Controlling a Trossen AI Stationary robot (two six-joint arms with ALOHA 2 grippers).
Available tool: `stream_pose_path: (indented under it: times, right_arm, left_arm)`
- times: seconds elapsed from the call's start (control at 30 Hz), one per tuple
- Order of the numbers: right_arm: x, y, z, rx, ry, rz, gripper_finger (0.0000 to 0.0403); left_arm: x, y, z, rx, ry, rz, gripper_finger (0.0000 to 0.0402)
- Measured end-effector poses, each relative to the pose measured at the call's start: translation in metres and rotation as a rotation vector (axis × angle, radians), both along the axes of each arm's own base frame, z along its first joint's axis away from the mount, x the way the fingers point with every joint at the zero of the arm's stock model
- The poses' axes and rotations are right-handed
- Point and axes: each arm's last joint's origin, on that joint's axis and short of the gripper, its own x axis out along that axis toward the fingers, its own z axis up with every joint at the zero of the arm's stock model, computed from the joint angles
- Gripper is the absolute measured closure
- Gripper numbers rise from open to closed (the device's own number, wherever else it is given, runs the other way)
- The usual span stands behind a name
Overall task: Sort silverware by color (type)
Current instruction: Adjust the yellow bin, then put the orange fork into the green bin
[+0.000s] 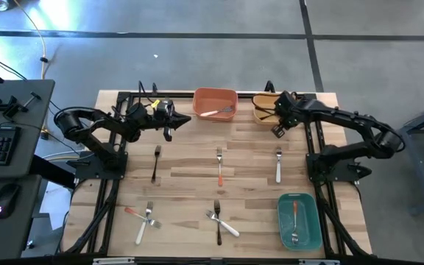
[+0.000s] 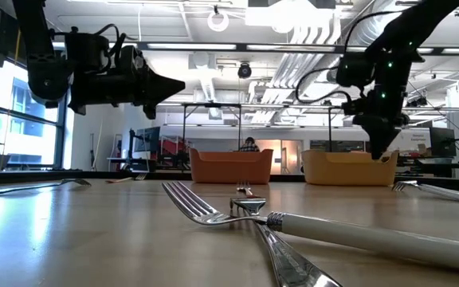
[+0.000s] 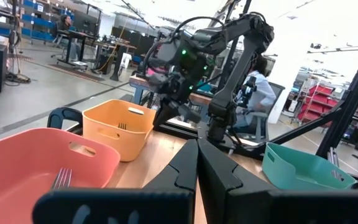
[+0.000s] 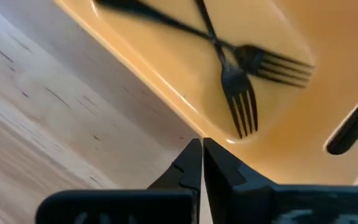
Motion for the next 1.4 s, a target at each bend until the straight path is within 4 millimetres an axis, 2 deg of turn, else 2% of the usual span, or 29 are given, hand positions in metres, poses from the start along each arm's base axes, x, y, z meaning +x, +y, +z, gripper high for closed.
stream_pose_path:
  times: [0.13,0.3,0.4,0.57,0.67,0.8,1.07,1.23,1.4]
  right_arm:
    - [0.014,0.008,0.016,-0.089,-0.152,0.104,0.0403]
    - [0.050,0.019,0.028,-0.209,-0.366,0.336,0.0403]
    - [0.066,0.021,0.022,-0.261,-0.368,0.378,0.0403]
    - [0.086,0.011,-0.002,-0.309,-0.317,0.372,0.0403]
    - [0.088,0.005,-0.015,-0.334,-0.243,0.330,0.0403]
    - [0.088,0.000,-0.019,-0.341,-0.233,0.284,0.0403]
    - [0.088,-0.001,-0.019,-0.372,-0.215,0.258,0.0403]
    - [0.096,0.008,-0.016,-0.412,-0.231,0.294,0.0403]
    - [0.100,0.017,-0.005,-0.460,-0.278,0.323,0.0403]
  left_arm:
    - [0.000,0.000,-0.001,0.014,0.008,0.001,0.0401]
    - [0.003,-0.003,-0.007,0.047,0.064,0.020,0.0401]
    - [0.005,-0.005,-0.009,0.048,0.088,0.026,0.0401]
    - [0.007,-0.008,-0.009,0.055,0.090,0.046,0.0401]
    - [0.008,-0.009,-0.009,0.055,0.090,0.041,0.0401]
    - [0.009,-0.010,-0.009,0.056,0.090,0.047,0.0401]
    - [0.009,-0.010,-0.011,0.047,0.106,0.059,0.0401]
    - [0.009,-0.009,-0.016,0.074,0.163,0.095,0.0401]
    - [0.008,-0.007,-0.020,0.089,0.199,0.139,0.0401]
